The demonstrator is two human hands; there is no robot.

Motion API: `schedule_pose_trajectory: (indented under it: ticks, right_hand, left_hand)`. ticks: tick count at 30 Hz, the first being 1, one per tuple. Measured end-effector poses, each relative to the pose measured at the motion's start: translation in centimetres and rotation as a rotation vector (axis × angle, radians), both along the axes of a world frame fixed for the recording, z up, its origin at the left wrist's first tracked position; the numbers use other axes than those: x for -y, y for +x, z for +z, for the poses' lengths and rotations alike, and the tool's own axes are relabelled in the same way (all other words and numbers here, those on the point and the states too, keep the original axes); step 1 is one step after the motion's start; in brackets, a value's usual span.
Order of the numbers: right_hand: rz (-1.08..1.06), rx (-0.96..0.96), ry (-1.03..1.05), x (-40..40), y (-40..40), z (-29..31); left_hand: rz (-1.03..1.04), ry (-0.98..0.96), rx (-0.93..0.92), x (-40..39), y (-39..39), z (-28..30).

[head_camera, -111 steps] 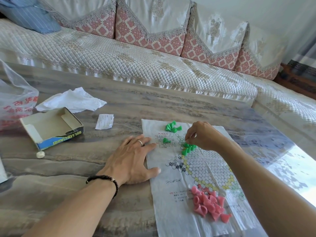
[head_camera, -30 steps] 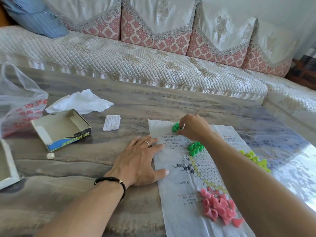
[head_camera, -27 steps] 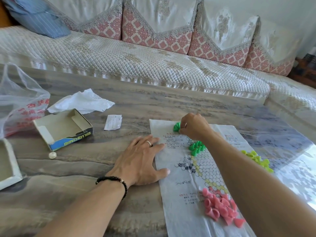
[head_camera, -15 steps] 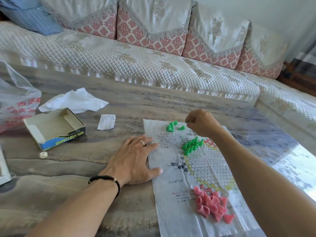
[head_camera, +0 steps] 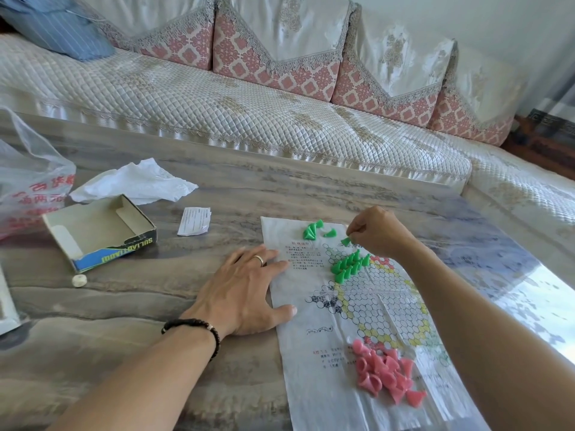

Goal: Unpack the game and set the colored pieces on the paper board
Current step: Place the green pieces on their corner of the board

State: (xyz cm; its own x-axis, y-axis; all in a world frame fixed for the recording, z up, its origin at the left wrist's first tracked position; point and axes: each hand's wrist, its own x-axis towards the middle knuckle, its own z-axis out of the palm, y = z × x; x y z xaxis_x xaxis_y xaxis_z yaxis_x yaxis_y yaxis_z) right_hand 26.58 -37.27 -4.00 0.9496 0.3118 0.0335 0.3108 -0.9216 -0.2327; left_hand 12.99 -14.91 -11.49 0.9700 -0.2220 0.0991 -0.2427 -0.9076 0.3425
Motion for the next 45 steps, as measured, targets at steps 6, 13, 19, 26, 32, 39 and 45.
schedule_pose_trajectory:
  ticks: [6,13,19,26,32,39,45]
  right_hand:
    - [0.034,-0.032,-0.166,-0.5,0.3,-0.3]
    - [-0.002,-0.04,-0.24,-0.4,1.2,-1.0]
    - [-0.005,-0.047,-0.235,-0.6,1.7,-1.4]
    - [0.057,0.073,-0.12,-1.6,2.2,-1.3]
    - [0.117,0.08,-0.239,-3.7,2.9,-3.0]
    - [0.069,0.154,-0.148,-3.5,2.5,-2.2]
    - [0.084,0.065,0.071,-2.2,1.1,-0.1]
  left_hand:
    - [-0.003,0.003,0.006,0.0,0.0,0.0]
    - [-0.004,0.003,0.018,0.0,0.0,-0.1]
    - [-0.008,0.005,0.013,0.0,0.0,0.1]
    - [-0.007,-0.002,0.012,-0.1,0.0,-0.1]
    - [-0.012,-0.005,0.007,-0.1,0.0,-0.1]
    - [-0.017,0.004,-0.001,-0.1,0.0,0.0]
    - [-0.009,0.006,-0.004,0.0,0.0,0.0]
